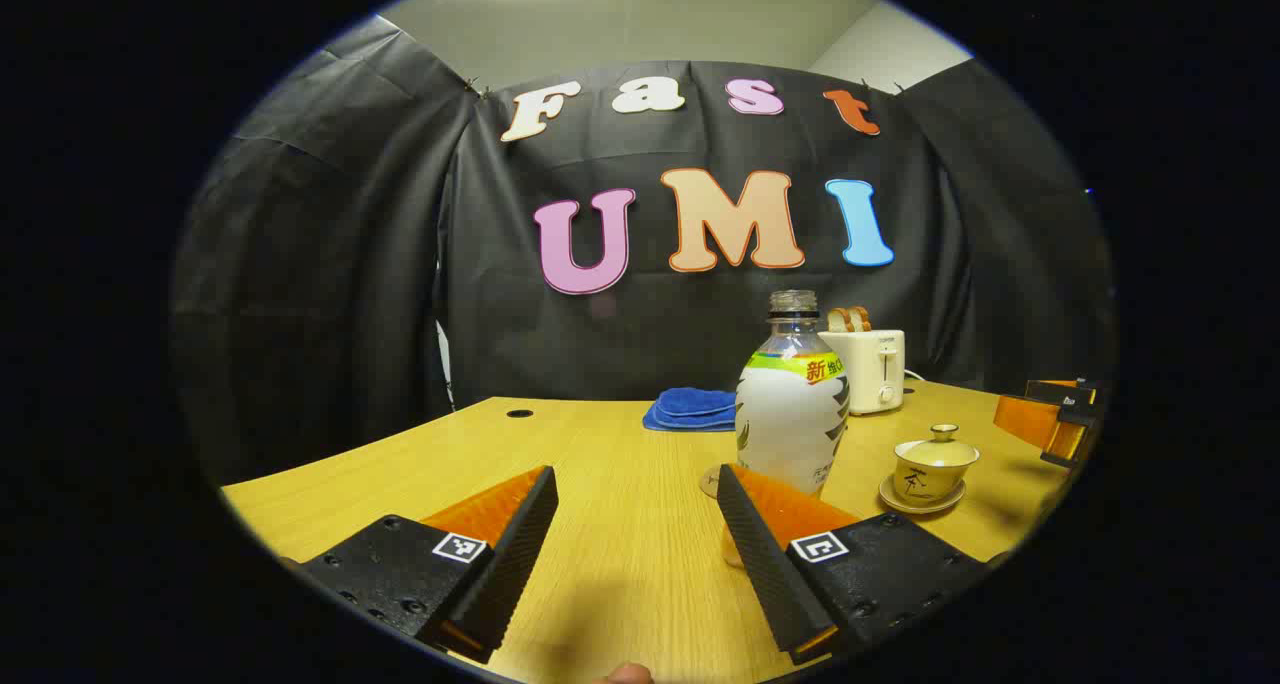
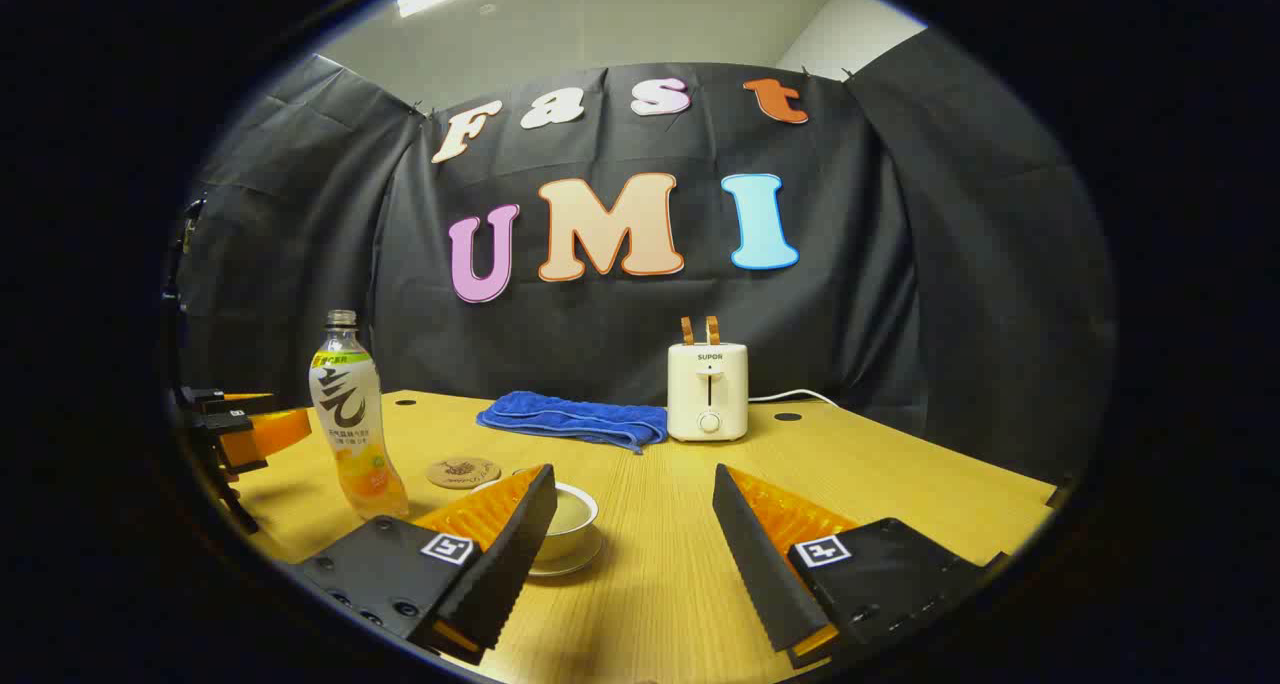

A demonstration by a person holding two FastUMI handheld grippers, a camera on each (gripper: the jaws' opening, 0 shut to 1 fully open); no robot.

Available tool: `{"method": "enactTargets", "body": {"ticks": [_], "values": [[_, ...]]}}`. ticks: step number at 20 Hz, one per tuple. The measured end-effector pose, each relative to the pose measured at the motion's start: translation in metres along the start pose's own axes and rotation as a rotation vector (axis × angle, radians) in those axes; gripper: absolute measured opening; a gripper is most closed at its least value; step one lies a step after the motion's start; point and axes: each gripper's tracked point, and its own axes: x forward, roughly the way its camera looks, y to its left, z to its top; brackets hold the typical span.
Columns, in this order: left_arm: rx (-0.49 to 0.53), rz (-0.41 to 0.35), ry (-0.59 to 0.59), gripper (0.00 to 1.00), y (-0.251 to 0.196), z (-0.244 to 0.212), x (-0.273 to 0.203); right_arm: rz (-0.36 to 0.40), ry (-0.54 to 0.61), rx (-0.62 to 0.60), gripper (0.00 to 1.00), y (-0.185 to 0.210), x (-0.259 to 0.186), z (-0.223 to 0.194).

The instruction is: Open the teacup lid with one hand, grasp the water bottle and pour water into the teacup with the other hand; after pouring, place the water bottle on the coaster and then close the teacup lid.

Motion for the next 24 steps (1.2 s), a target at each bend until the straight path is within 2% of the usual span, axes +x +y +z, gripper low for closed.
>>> {"method": "enactTargets", "body": {"ticks": [4,6,11,12,14,15,19,20,24], "values": [[-0.001,0.000,-0.001,0.94,-0.001,0.000,0.001,-0.001,-0.002,0.000,0.99,0.001,0.000,-0.001],[-0.002,0.000,-0.002,0.94,-0.001,-0.001,0.002,-0.001,-0.002,-0.001,0.96,0.001,0.000,-0.001],[-0.001,0.001,-0.002,0.94,-0.002,-0.002,0.000,0.002,-0.003,0.000,0.96,0.001,0.000,-0.001],[-0.001,0.001,-0.002,0.94,-0.002,-0.002,0.000,0.009,-0.003,-0.001,1.00,0.003,0.001,-0.002],[-0.002,0.001,-0.003,0.94,-0.002,-0.001,0.001,0.016,-0.002,0.000,1.00,0.005,0.000,-0.002],[-0.002,0.001,-0.003,0.94,-0.002,-0.002,0.001,0.016,-0.003,0.000,0.96,0.004,0.000,-0.001],[-0.002,0.001,-0.003,0.94,-0.002,-0.002,0.001,0.017,-0.004,0.000,0.96,0.005,0.000,-0.002],[-0.001,0.001,-0.004,0.94,-0.002,-0.003,0.001,0.022,-0.003,0.000,1.00,0.006,0.000,-0.002],[-0.002,0.002,-0.003,0.94,-0.002,-0.003,0.001,0.068,0.000,0.000,0.99,0.014,0.002,-0.003]]}}
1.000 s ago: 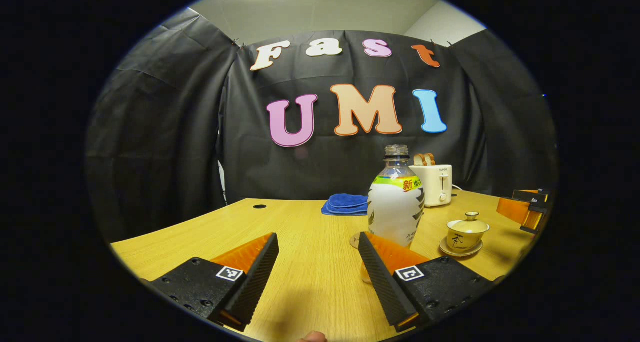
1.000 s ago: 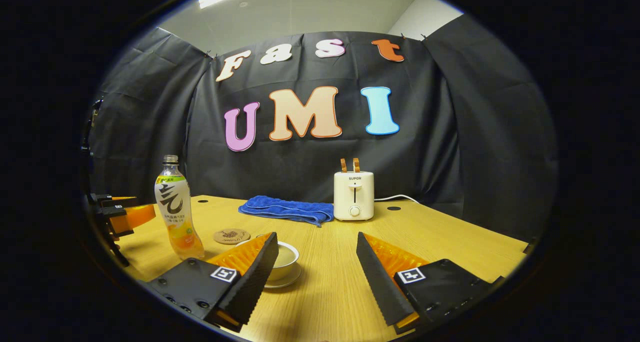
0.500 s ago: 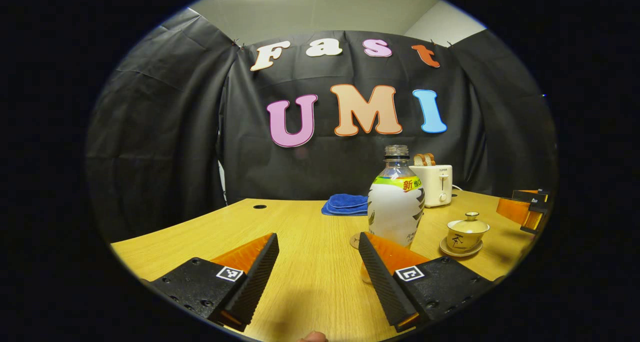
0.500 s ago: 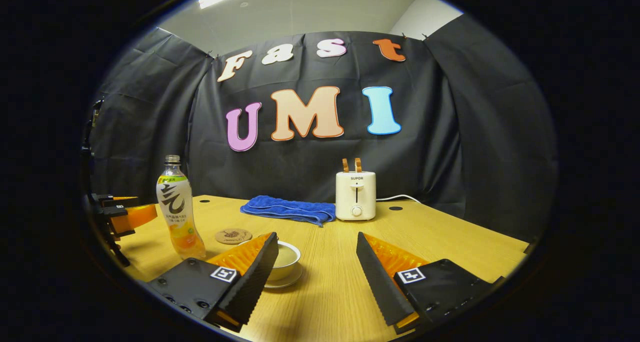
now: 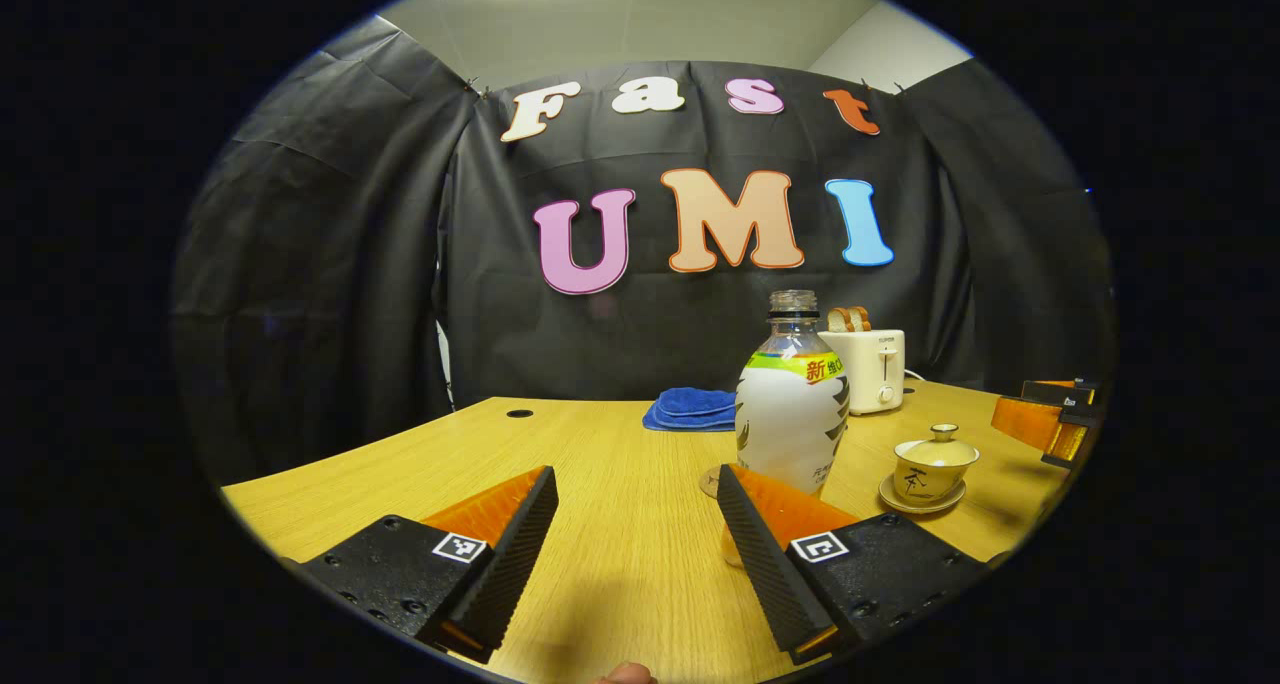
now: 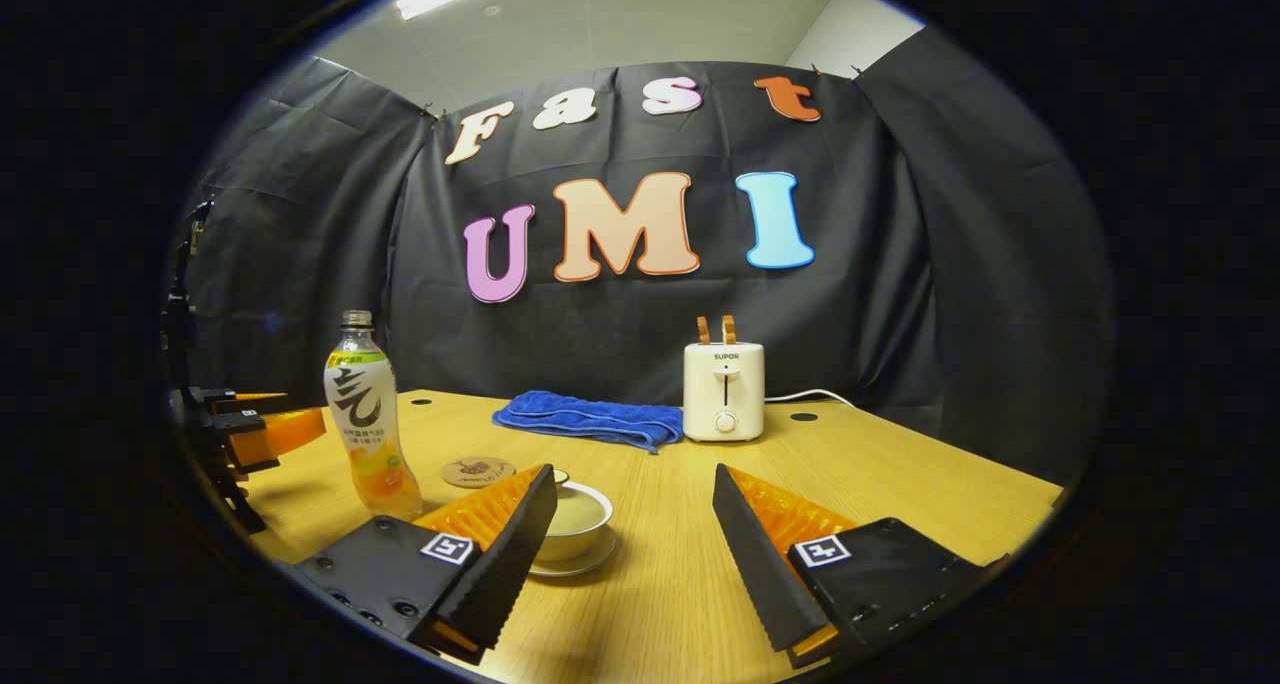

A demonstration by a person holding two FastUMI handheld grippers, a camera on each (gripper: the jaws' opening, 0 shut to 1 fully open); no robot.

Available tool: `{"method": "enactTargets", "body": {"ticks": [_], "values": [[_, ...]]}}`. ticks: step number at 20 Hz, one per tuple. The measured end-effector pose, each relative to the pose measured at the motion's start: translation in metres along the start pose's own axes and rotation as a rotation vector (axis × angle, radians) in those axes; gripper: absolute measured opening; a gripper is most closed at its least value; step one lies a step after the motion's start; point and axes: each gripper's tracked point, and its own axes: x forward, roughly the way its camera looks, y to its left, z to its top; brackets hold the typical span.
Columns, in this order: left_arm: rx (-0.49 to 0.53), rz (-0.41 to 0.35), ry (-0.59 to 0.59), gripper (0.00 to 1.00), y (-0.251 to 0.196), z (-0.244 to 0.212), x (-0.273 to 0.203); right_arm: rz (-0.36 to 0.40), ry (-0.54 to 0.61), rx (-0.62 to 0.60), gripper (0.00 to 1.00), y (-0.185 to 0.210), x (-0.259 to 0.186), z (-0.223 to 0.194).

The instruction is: Open the teacup lid with one hand, grasp the water bottle and pour water into the teacup with the other hand; after pouring, place the water bottle on the coaster and then close the teacup lid.

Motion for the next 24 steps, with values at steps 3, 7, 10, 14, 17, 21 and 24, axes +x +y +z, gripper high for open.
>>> {"method": "enactTargets", "body": {"ticks": [3,7,10,14,17,21,24], "values": [[-0.001,0.000,0.000,0.94,0.000,0.001,0.001,0.018,0.041,-0.006,0.99,0.003,0.007,-0.007],[0.000,0.000,0.000,0.94,-0.001,-0.001,0.001,0.048,0.048,-0.016,0.99,0.014,0.014,-0.001],[-0.002,0.000,0.002,0.94,-0.001,-0.001,0.001,0.084,0.060,-0.015,0.96,0.027,0.023,0.000],[-0.004,0.000,0.001,0.94,-0.001,-0.001,0.001,0.120,0.085,-0.021,0.96,0.043,0.033,-0.003],[-0.004,0.000,0.002,0.94,-0.001,-0.001,0.000,0.148,0.114,-0.033,0.99,0.055,0.041,-0.011],[-0.004,0.000,0.002,0.94,-0.001,-0.002,0.000,0.158,0.126,-0.055,0.88,0.062,0.047,-0.015],[-0.003,0.000,0.001,0.94,-0.001,-0.001,0.000,0.164,0.169,-0.064,0.75,0.064,0.055,-0.028]]}}
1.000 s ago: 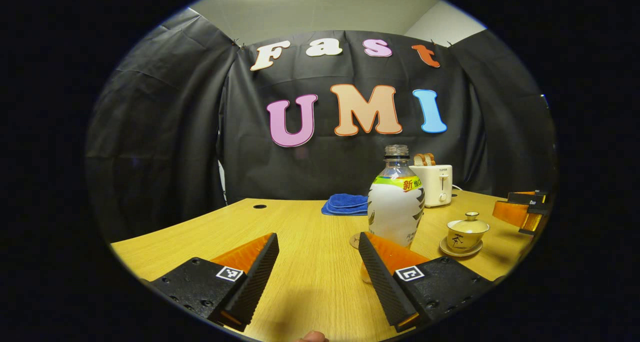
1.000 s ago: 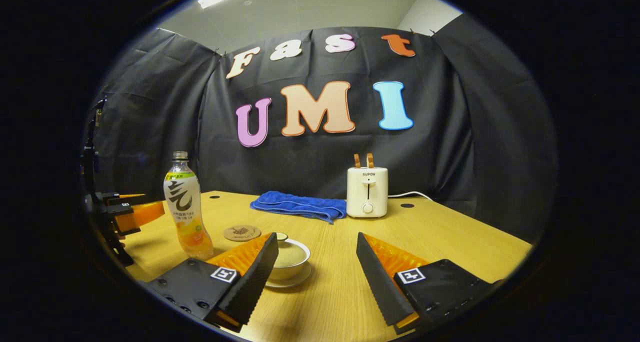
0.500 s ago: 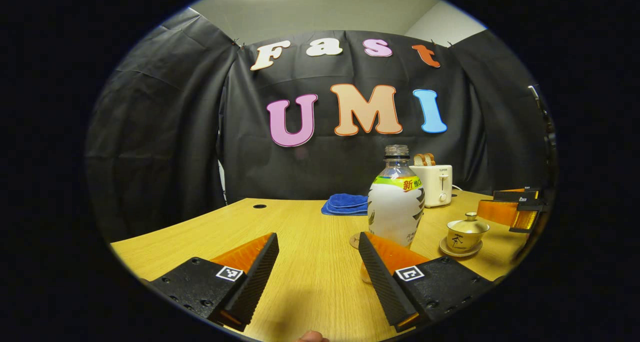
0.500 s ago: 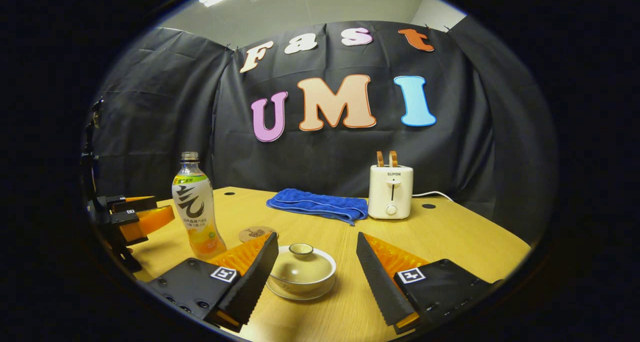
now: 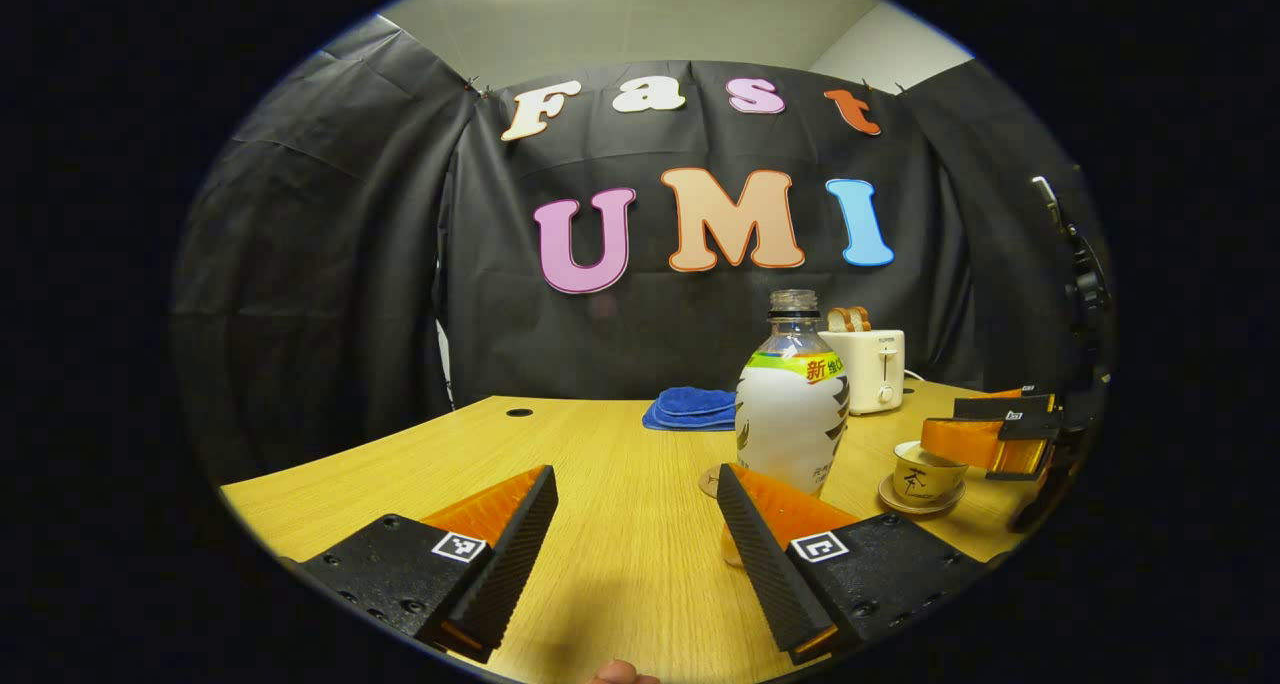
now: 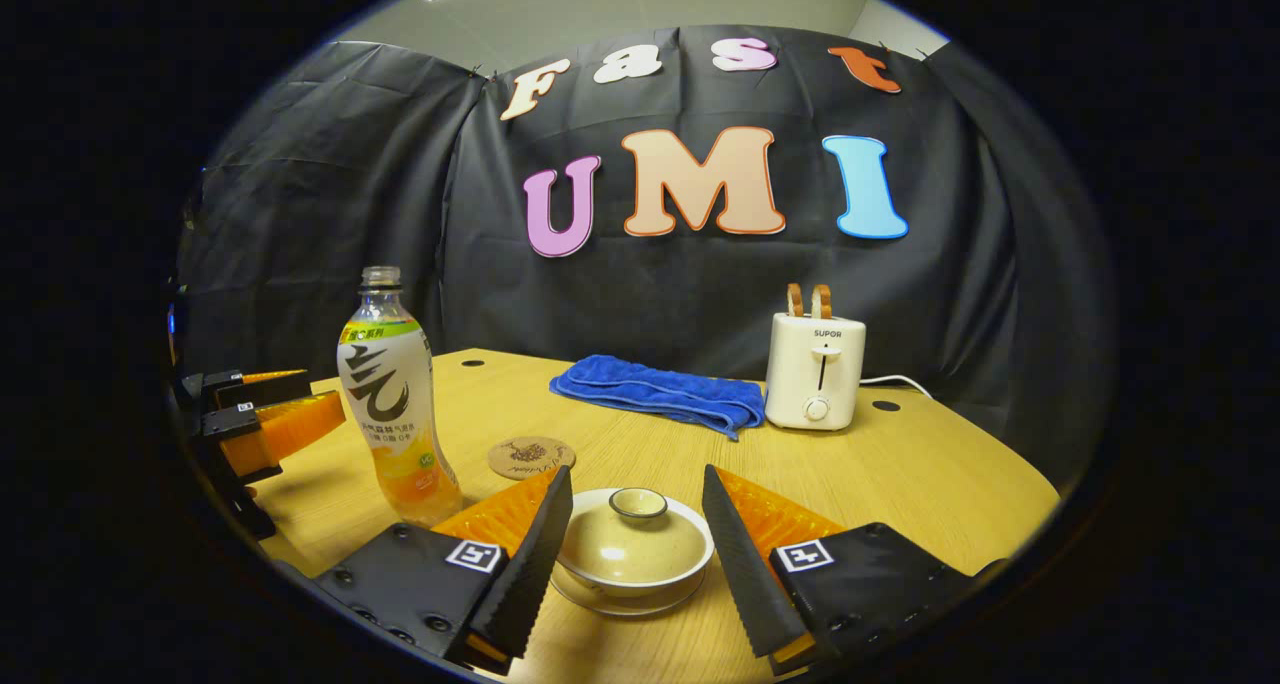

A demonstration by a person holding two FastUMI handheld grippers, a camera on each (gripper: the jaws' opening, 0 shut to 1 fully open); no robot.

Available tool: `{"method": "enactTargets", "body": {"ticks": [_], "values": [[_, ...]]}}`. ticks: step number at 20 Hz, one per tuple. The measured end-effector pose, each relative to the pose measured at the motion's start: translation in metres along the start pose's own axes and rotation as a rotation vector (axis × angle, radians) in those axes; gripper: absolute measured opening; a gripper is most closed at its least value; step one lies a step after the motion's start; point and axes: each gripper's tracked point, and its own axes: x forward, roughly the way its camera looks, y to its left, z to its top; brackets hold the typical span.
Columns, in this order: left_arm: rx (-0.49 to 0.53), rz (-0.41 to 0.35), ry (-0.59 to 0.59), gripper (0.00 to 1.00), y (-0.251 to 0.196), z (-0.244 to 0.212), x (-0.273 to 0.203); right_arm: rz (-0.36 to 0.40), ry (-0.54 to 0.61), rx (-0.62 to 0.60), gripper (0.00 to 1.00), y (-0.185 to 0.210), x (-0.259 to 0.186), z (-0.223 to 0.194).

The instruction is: Open the teacup lid with one hand, grasp the water bottle and pour water into the teacup with the other hand; after pouring, place the water bottle on the coaster and then close the teacup lid.

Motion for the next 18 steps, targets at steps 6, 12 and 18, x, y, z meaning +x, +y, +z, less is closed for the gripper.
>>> {"method": "enactTargets", "body": {"ticks": [6,12,18], "values": [[0.000,0.000,0.001,0.94,0.000,0.000,0.001,-0.004,0.007,-0.013,0.62,0.003,0.004,0.000],[0.000,0.000,0.000,0.94,0.000,0.000,0.001,0.010,0.014,0.012,0.35,0.004,0.006,-0.001],[-0.003,0.011,0.004,0.94,0.002,-0.001,0.000,0.023,-0.014,0.096,0.29,-0.001,0.003,0.012]]}}
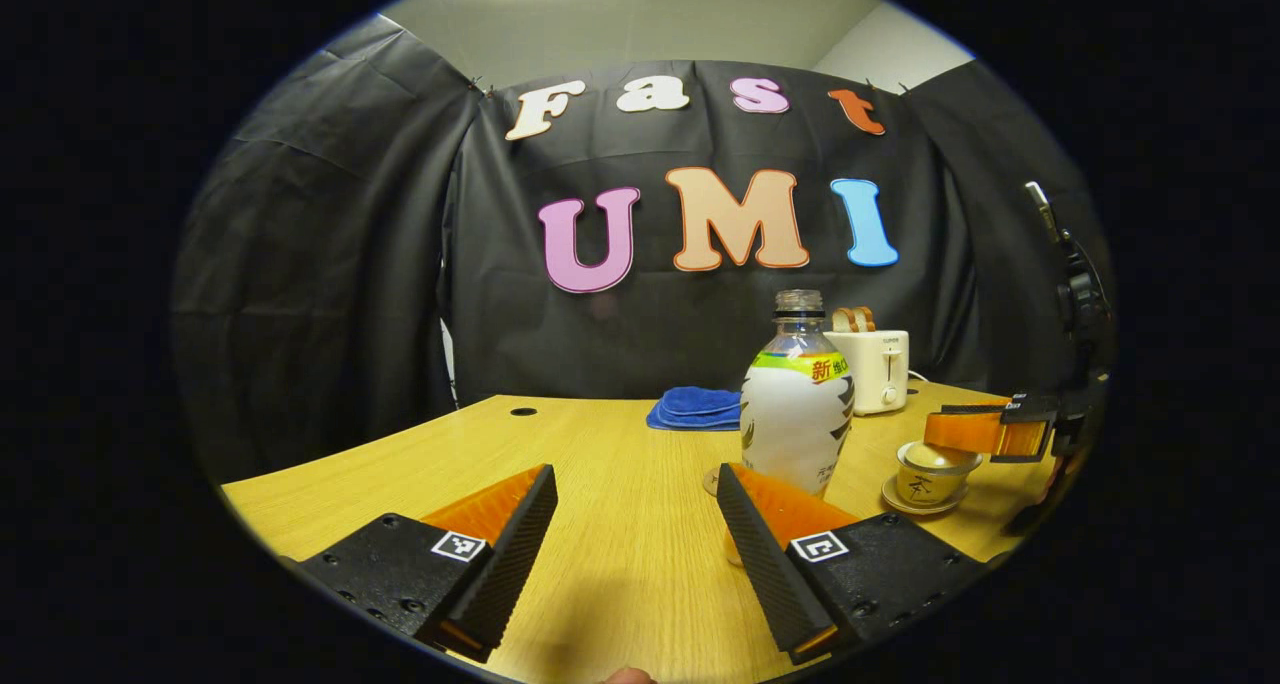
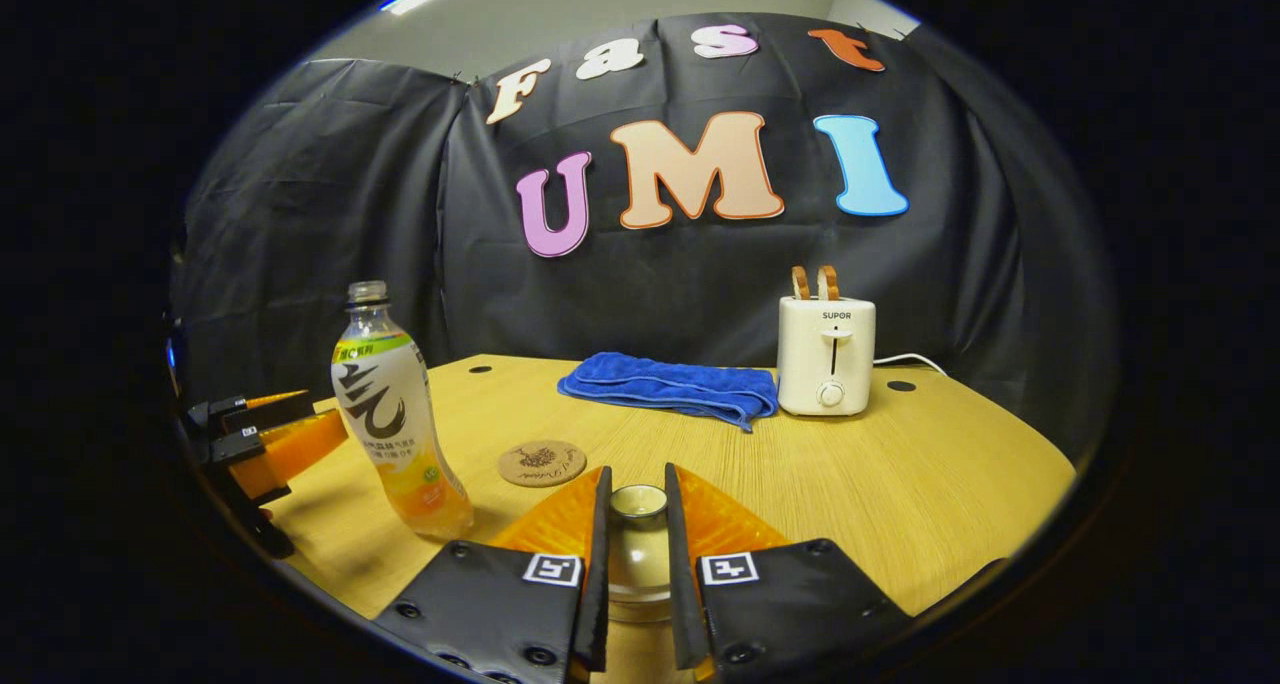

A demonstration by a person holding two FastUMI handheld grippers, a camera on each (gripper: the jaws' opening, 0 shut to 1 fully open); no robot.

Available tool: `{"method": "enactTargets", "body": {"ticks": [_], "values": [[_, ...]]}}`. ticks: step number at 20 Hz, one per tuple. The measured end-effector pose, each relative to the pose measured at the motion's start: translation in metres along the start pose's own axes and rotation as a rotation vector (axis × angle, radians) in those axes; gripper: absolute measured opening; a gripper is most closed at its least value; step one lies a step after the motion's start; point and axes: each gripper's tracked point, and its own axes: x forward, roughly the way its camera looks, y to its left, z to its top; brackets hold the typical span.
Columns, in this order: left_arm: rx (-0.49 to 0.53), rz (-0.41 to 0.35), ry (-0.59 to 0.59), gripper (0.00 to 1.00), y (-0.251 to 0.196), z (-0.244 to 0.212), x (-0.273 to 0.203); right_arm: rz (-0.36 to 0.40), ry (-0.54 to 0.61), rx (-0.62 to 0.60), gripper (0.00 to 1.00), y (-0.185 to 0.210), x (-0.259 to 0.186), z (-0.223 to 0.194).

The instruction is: Open the teacup lid with one hand, grasp the water bottle and pour water into the teacup with the other hand; after pouring, place the water bottle on the coaster and then close the teacup lid.

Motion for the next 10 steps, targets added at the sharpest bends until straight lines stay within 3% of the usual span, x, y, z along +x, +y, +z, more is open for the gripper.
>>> {"method": "enactTargets", "body": {"ticks": [6,10], "values": [[0.010,-0.040,0.001,0.94,-0.005,0.000,-0.008,0.006,-0.030,0.024,0.29,-0.007,-0.005,0.015],[0.000,-0.104,0.009,0.94,-0.019,-0.001,-0.014,0.009,-0.047,0.033,0.29,-0.011,-0.011,0.025]]}}
